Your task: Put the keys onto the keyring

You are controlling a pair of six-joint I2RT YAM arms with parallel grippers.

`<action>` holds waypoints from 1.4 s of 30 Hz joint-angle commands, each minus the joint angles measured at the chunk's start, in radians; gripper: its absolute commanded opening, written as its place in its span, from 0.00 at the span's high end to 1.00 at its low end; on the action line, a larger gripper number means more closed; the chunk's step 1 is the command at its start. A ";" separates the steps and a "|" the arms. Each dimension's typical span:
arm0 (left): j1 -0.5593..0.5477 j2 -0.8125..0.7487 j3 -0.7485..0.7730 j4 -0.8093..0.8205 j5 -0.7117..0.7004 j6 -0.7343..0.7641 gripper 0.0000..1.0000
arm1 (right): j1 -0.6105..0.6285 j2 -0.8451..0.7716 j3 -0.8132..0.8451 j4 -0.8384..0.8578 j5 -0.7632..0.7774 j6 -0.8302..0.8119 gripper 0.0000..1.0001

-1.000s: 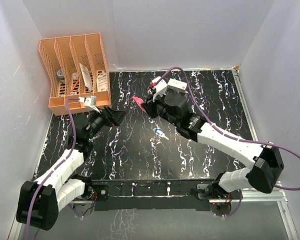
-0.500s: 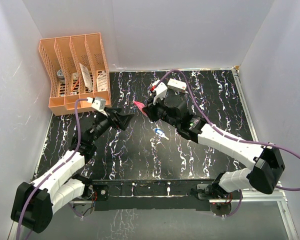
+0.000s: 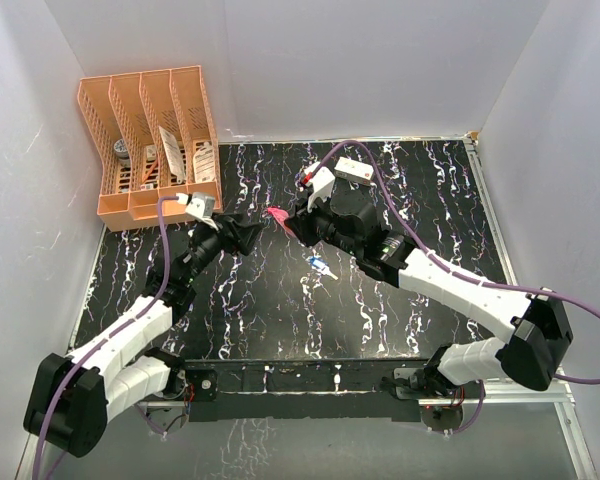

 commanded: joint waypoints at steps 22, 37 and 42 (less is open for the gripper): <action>-0.025 0.049 0.040 0.150 0.050 0.023 0.60 | -0.006 -0.026 -0.017 0.030 -0.053 0.031 0.91; -0.029 0.044 0.040 0.146 0.052 0.020 0.65 | -0.005 -0.042 -0.024 0.016 -0.064 0.038 0.91; -0.030 0.046 0.045 0.137 0.060 0.022 0.75 | -0.005 -0.045 -0.026 0.017 -0.066 0.040 0.91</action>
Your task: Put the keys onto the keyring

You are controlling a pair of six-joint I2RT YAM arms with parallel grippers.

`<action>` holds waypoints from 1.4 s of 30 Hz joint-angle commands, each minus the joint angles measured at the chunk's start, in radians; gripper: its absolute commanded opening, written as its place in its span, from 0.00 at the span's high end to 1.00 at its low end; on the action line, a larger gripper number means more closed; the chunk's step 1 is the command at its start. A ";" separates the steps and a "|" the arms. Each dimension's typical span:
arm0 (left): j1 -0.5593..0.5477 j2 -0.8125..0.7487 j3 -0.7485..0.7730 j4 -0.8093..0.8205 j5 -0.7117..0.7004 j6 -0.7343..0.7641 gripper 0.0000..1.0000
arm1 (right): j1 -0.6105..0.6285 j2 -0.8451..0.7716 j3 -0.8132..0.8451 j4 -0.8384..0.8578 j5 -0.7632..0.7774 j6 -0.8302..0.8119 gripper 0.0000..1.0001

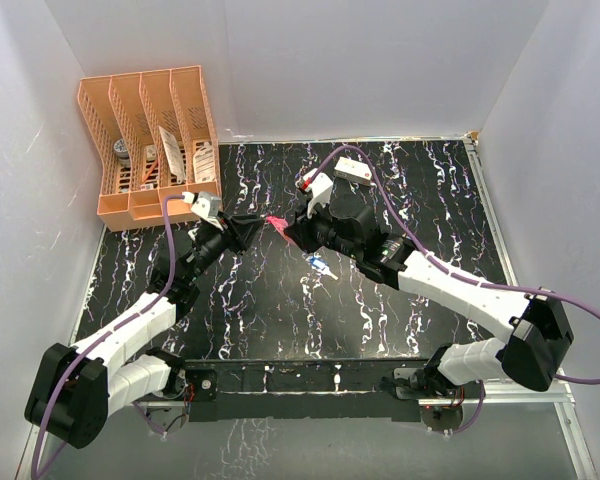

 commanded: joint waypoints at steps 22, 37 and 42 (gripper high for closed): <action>-0.011 0.012 0.044 0.011 0.100 0.066 0.60 | -0.006 -0.047 0.015 0.026 -0.026 0.009 0.91; -0.020 0.051 0.092 -0.042 0.182 0.134 0.84 | -0.005 -0.057 0.019 0.009 -0.026 0.007 0.91; -0.020 0.024 0.096 -0.088 0.179 0.149 0.87 | -0.005 -0.061 0.020 0.005 -0.014 0.006 0.91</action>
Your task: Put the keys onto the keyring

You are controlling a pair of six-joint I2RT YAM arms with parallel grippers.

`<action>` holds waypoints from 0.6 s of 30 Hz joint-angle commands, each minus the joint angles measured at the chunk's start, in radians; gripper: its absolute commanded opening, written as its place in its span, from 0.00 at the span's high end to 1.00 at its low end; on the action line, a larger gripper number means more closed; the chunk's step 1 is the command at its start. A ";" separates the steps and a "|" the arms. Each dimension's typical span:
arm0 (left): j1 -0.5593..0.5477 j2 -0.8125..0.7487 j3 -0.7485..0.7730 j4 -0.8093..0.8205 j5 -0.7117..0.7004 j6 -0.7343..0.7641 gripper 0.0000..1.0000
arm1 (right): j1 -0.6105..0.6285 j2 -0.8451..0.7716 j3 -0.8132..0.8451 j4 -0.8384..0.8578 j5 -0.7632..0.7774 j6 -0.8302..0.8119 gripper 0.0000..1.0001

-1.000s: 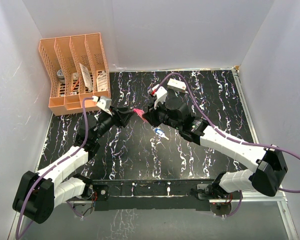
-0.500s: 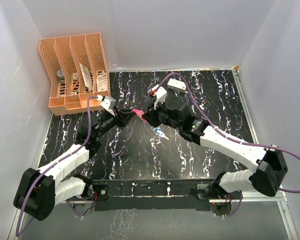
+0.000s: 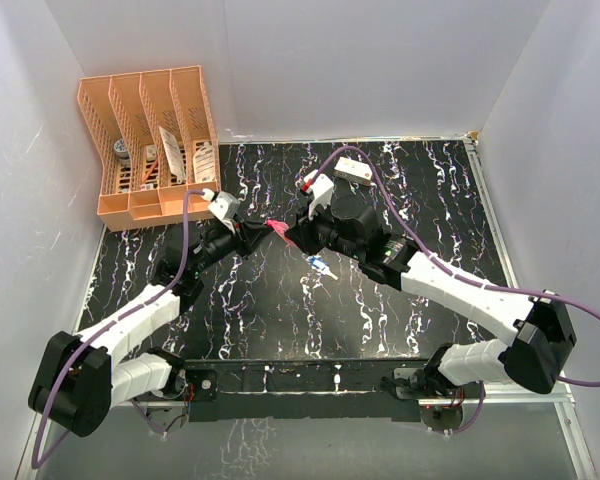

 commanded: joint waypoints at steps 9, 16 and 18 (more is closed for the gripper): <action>-0.007 -0.096 0.031 -0.080 -0.014 0.053 0.84 | -0.005 -0.052 0.023 0.022 0.023 0.005 0.91; -0.008 -0.075 0.044 -0.088 -0.004 0.052 1.00 | -0.005 -0.059 0.020 0.021 0.024 0.005 0.91; -0.009 -0.072 0.044 -0.085 -0.004 0.049 1.00 | -0.005 -0.060 0.018 0.022 0.024 0.006 0.91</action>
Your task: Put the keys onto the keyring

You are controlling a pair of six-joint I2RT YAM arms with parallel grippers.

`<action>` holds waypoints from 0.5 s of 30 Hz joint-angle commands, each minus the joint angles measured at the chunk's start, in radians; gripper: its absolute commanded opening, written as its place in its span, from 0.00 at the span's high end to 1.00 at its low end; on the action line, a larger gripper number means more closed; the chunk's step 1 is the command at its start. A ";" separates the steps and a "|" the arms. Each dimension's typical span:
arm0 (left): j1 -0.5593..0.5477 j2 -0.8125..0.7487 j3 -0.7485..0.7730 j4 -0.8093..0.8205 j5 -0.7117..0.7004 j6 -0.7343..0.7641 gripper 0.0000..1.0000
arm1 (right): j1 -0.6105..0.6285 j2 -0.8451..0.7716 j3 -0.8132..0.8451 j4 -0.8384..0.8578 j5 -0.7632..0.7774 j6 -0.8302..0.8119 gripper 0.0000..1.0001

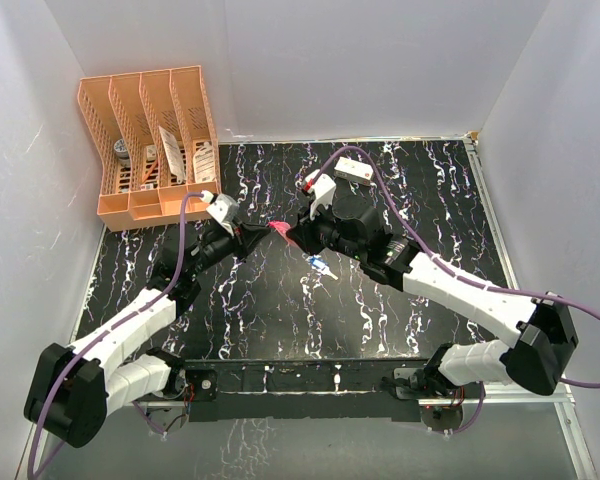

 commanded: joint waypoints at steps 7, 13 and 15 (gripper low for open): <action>-0.006 -0.010 0.021 0.029 0.038 0.028 1.00 | -0.006 -0.043 0.029 0.026 0.037 -0.003 0.90; -0.006 0.001 0.028 0.003 0.084 0.045 1.00 | -0.006 -0.011 0.081 -0.006 0.070 -0.013 0.89; -0.006 0.010 0.019 0.013 0.098 0.036 1.00 | -0.007 0.002 0.108 -0.015 0.074 -0.011 0.88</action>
